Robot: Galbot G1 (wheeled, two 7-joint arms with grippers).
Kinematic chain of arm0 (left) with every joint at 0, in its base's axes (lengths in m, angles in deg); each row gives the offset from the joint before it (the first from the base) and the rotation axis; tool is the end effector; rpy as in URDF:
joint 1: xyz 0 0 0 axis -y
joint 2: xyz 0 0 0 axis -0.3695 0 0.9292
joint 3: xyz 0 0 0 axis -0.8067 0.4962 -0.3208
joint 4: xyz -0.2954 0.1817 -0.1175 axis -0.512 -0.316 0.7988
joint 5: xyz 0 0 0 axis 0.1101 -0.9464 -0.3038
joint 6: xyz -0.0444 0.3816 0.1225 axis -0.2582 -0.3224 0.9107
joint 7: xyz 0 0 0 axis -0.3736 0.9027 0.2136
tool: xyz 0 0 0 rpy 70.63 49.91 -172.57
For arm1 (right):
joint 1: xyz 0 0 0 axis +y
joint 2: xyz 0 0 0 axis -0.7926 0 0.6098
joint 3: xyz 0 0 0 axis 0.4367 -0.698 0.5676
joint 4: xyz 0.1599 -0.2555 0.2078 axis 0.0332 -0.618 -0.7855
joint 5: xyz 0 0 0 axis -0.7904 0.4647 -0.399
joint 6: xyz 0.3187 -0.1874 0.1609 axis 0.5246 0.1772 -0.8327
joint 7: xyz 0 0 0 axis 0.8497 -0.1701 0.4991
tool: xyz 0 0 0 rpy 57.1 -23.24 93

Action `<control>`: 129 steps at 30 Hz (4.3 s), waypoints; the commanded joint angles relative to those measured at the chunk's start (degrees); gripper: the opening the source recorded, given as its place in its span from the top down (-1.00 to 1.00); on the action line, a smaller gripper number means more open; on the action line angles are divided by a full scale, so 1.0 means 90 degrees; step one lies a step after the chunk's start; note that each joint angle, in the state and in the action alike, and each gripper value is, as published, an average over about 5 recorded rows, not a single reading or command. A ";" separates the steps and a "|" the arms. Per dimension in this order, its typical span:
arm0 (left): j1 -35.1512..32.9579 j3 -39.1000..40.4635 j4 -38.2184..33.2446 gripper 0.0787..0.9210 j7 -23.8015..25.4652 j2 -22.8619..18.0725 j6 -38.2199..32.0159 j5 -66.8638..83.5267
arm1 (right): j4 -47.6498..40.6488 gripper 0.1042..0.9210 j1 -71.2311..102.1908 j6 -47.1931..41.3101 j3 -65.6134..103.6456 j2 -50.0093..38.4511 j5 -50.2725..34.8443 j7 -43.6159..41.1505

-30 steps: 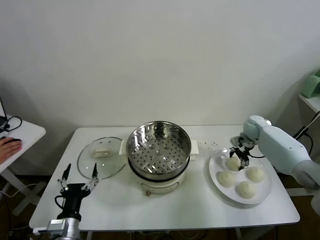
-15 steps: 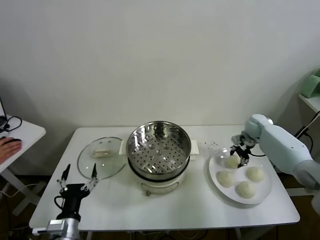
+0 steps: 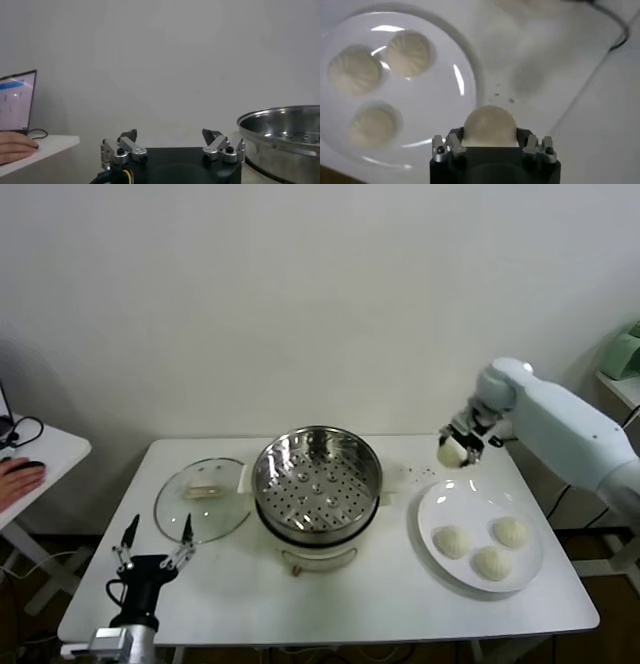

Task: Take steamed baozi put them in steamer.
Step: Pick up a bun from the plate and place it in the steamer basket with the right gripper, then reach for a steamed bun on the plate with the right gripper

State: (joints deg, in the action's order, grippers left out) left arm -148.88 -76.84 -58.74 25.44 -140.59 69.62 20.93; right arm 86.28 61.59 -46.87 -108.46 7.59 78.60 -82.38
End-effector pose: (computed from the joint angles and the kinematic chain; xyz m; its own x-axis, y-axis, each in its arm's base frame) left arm 0.1832 0.0746 -0.3227 -0.9942 -0.1076 0.0037 -0.1061 0.9853 0.1339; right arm 0.6626 -0.0655 -0.0341 -0.3284 -0.0419 0.9436 -0.6128 -0.7508 -0.2466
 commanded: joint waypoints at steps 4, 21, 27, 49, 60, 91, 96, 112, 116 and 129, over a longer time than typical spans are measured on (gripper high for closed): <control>-0.0056 -0.0018 -0.0067 -0.77 0.0002 0.0036 0.0054 0.0021 | 0.2051 -0.43 -0.1295 0.0987 -0.0610 0.0680 0.0709 0.0107; -0.0128 -0.0077 -0.0246 -0.77 -0.0009 0.0009 0.0104 -0.0042 | 0.0657 -0.45 0.0142 0.1157 -0.0434 0.2900 0.1841 0.0272; -0.0172 -0.0082 -0.0210 -0.77 -0.0011 -0.0035 0.0081 -0.0051 | 0.0483 -0.45 0.0261 0.1071 -0.0672 0.2852 0.1620 0.0270; -0.0250 -0.0079 -0.0132 -0.77 -0.0005 -0.0050 0.0045 -0.0044 | -0.0119 -0.49 0.0854 0.1173 -0.0661 0.2973 0.2108 0.0342; -0.0242 -0.0083 -0.0147 -0.77 -0.0017 -0.0055 0.0048 -0.0051 | 0.0212 -0.75 0.0456 0.1555 -0.0435 0.2765 0.1948 0.0266; 0.0029 0.0120 -0.0140 -0.77 -0.0023 0.0127 0.0160 -0.0338 | 0.0400 -0.76 -0.0317 -0.3063 -0.1938 -0.1490 -0.4451 -0.0202; 0.0025 0.0120 -0.0167 -0.77 -0.0014 0.0095 0.0143 -0.0398 | 0.0486 -0.76 0.0706 -0.3018 -0.1227 -0.1597 -0.3740 -0.0167; -0.0049 0.0082 -0.0081 -0.77 -0.0023 0.0073 0.0096 -0.0374 | 0.0649 -0.76 0.2205 -0.2811 -0.0464 -0.1527 -0.2735 -0.0052; -0.0088 0.0069 -0.0059 -0.77 -0.0029 0.0070 0.0077 -0.0373 | 0.0606 -0.76 0.2307 -0.2748 -0.0417 -0.1452 -0.2610 0.0024; -0.0113 0.0067 -0.0050 -0.77 -0.0009 0.0065 0.0098 -0.0403 | 0.0261 -0.76 0.2698 -0.2285 0.0140 -0.1161 -0.1851 0.0311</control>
State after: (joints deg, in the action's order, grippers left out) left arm -149.98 -76.26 -59.29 25.29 -140.07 70.32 17.51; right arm 89.88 81.95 -69.13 -111.03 -3.58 57.36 -80.88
